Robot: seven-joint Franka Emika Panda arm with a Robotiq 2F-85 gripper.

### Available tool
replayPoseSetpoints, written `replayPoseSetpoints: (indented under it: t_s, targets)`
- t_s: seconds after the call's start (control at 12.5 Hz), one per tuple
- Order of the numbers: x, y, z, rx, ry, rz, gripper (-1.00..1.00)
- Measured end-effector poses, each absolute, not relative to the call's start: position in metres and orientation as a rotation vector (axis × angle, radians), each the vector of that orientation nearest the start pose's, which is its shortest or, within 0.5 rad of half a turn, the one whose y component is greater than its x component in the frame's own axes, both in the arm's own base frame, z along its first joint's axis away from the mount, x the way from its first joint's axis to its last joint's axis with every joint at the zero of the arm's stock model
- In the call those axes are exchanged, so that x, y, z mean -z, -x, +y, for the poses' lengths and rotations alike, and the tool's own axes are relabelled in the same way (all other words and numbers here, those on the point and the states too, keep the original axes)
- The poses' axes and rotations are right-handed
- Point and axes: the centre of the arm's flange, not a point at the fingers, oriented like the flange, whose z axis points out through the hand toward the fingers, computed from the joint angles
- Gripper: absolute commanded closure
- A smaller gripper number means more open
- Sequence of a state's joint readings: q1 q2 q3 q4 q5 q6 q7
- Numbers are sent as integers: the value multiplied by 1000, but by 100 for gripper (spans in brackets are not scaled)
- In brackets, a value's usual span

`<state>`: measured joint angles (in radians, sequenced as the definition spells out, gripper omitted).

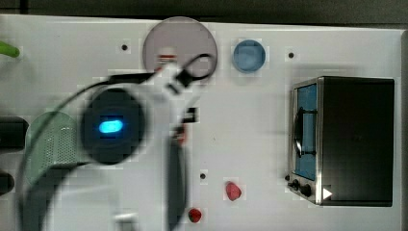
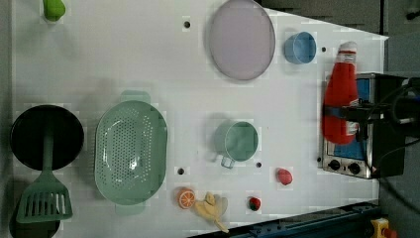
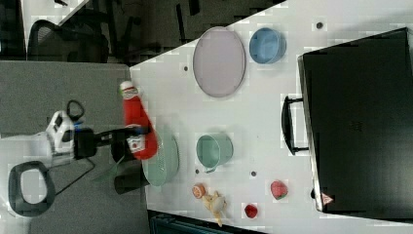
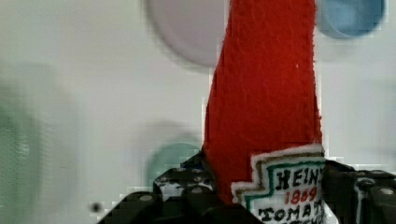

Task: Pick Ketchup from the table and place it in strainer.

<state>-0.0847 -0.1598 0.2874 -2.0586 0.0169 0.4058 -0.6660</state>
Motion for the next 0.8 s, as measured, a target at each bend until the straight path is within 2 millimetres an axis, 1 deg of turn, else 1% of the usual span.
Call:
replayPoseSetpoints:
  t_s: [0.08, 0.16, 0.24, 0.4, 0.48, 0.56, 0.64, 0.72, 0.8]
  targets:
    - [-509, -502, 145, 119, 3151, -101, -24]
    - [-499, -495, 180, 96, 3151, -73, -24]
    - [-484, -486, 217, 67, 3156, -62, -24]
    - [-443, -465, 292, 4, 3134, -79, -24]
    - [-419, -452, 326, -29, 3110, -86, -24]
    - [-399, -440, 358, -37, 3071, -71, -24]
    - [-381, -427, 383, -67, 3039, -39, -24]
    - [-363, -415, 401, -109, 3014, 16, -32]
    - [-345, -405, 416, -146, 2985, 64, -52]
